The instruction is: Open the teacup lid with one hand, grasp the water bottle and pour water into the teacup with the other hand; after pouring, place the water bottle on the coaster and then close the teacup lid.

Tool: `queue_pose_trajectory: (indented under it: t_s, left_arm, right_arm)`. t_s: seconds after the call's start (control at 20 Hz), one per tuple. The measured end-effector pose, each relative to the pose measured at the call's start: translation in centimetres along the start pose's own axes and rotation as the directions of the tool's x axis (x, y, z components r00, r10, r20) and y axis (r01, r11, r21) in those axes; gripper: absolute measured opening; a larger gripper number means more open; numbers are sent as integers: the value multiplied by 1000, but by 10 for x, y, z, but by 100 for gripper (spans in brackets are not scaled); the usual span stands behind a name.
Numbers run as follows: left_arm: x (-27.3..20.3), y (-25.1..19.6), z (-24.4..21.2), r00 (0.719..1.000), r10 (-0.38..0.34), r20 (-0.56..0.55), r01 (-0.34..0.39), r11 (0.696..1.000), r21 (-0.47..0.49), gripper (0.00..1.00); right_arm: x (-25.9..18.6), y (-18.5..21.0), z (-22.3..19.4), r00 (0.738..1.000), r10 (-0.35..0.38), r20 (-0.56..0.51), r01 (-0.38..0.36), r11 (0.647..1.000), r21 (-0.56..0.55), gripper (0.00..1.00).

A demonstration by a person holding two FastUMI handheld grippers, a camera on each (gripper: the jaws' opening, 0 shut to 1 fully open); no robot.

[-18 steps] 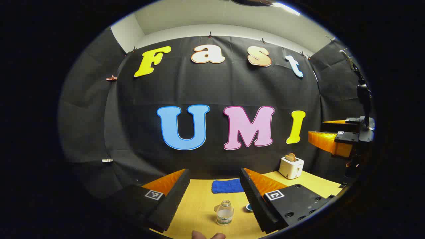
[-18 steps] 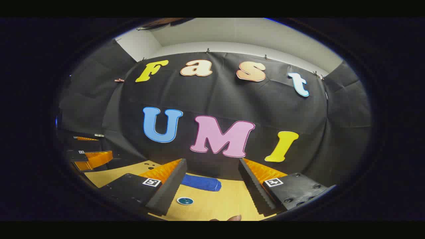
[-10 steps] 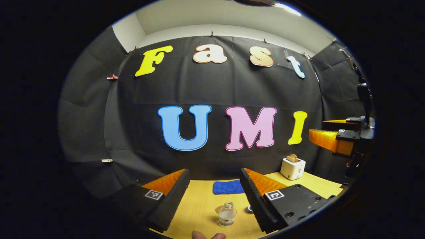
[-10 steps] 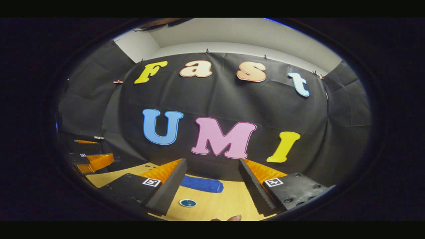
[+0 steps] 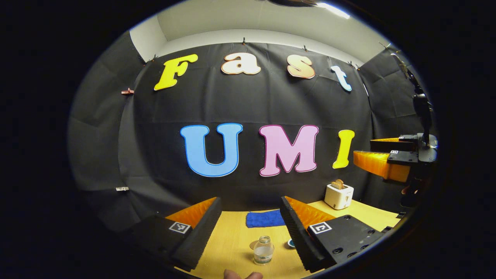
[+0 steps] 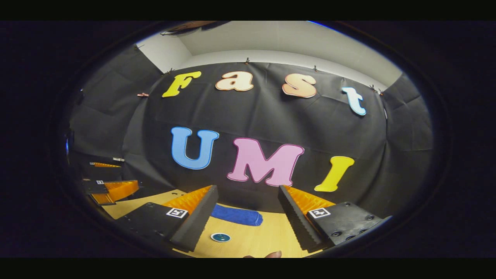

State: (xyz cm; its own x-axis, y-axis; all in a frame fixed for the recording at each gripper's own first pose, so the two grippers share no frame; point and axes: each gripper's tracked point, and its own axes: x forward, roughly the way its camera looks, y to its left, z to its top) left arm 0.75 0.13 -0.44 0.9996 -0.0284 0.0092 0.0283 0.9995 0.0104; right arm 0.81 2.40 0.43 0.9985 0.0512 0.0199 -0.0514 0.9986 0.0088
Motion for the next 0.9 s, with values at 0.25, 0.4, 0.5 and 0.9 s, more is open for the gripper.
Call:
queue_pose_trajectory:
  t_s: [0.25, 0.4, 0.5, 0.9]
  left_arm:
    - [8, -9, -35, 999, -27, -17, 27, 1000, 0, 95]
    - [19, -14, -75, 999, -30, -42, 31, 999, 38, 95]
    - [27, -20, -107, 998, -39, -49, 41, 998, 45, 95]
    - [45, -26, -245, 989, -49, -136, 54, 998, 33, 93]
  right_arm:
    - [9, 21, -51, 997, 66, -40, -65, 998, 24, 97]
    - [18, 34, -106, 993, 94, -78, -92, 995, 24, 97]
    - [25, 41, -146, 990, 101, -100, -98, 995, 28, 96]
    - [68, 64, -301, 972, 146, -182, -144, 989, 24, 96]
